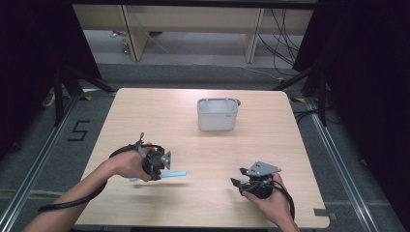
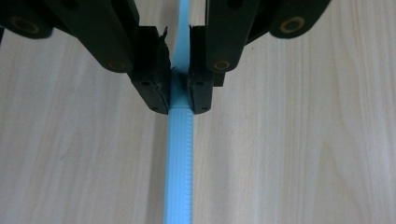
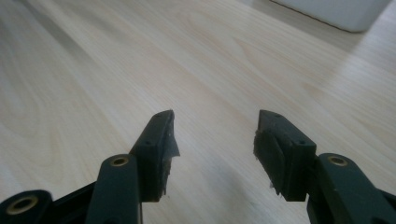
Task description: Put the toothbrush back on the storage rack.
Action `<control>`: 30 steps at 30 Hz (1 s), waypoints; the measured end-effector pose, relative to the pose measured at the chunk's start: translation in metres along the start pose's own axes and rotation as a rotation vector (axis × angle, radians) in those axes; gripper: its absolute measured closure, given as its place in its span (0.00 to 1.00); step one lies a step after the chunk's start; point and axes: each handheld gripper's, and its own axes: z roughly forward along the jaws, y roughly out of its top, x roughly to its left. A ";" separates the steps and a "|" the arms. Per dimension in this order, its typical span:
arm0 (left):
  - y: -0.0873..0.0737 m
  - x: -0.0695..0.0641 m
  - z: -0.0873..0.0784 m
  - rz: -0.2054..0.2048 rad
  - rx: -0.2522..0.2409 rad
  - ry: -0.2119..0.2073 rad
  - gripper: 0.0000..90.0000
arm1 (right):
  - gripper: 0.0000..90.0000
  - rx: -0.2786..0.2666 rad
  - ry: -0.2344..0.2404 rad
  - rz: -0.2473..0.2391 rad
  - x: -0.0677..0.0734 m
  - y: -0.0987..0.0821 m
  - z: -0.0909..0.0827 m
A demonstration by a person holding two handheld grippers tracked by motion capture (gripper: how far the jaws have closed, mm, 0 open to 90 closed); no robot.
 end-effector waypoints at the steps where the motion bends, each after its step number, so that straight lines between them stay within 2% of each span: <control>1: 0.000 0.000 0.000 0.000 0.000 0.000 0.87 | 0.53 -0.004 0.006 -0.030 0.001 0.003 0.001; 2: 0.006 -0.005 0.000 0.019 -0.006 0.007 0.87 | 0.53 0.003 0.030 -0.024 0.005 0.006 0.002; 3: 0.008 -0.007 0.000 0.031 -0.007 0.004 0.87 | 0.53 0.003 0.039 -0.057 0.005 0.008 0.002; 5: 0.014 -0.011 -0.001 0.056 -0.008 0.006 0.87 | 0.53 0.020 0.081 -0.047 0.012 0.012 0.004; 12: 0.033 -0.021 -0.005 0.121 -0.010 0.005 0.87 | 0.53 0.041 0.195 -0.131 0.027 0.026 0.012; 14: 0.037 -0.023 -0.005 0.130 -0.012 0.003 0.87 | 0.53 0.052 0.213 -0.132 0.031 0.029 0.013; 15: 0.040 -0.024 -0.004 0.135 -0.010 0.002 0.87 | 0.53 0.049 0.227 -0.164 0.032 0.031 0.015; 16: 0.042 -0.025 -0.004 0.143 -0.008 0.001 0.87 | 0.53 0.044 0.233 -0.175 0.033 0.033 0.016; 17: 0.044 -0.025 -0.003 0.151 -0.005 0.002 0.87 | 0.53 0.058 0.242 -0.157 0.036 0.034 0.016; 21: 0.053 -0.027 -0.001 0.172 -0.004 -0.002 0.87 | 0.53 0.045 0.283 -0.203 0.042 0.041 0.021; 22: 0.055 -0.028 -0.001 0.177 -0.001 -0.005 0.87 | 0.53 0.056 0.288 -0.182 0.045 0.041 0.021; 23: 0.057 -0.029 -0.001 0.185 0.001 -0.002 0.87 | 0.53 0.055 0.302 -0.206 0.045 0.043 0.023; 26: 0.061 -0.030 0.000 0.199 0.006 -0.004 0.87 | 0.53 0.050 0.302 -0.224 0.048 0.045 0.025; 28: 0.065 -0.032 0.001 0.211 0.009 -0.008 0.87 | 0.55 0.055 0.321 -0.223 0.052 0.047 0.029; 29: 0.066 -0.033 0.001 0.218 0.008 -0.007 0.87 | 0.55 0.053 0.316 -0.239 0.052 0.048 0.030; 30: 0.066 -0.033 0.001 0.218 0.008 -0.007 0.87 | 0.56 0.065 0.324 -0.227 0.054 0.048 0.030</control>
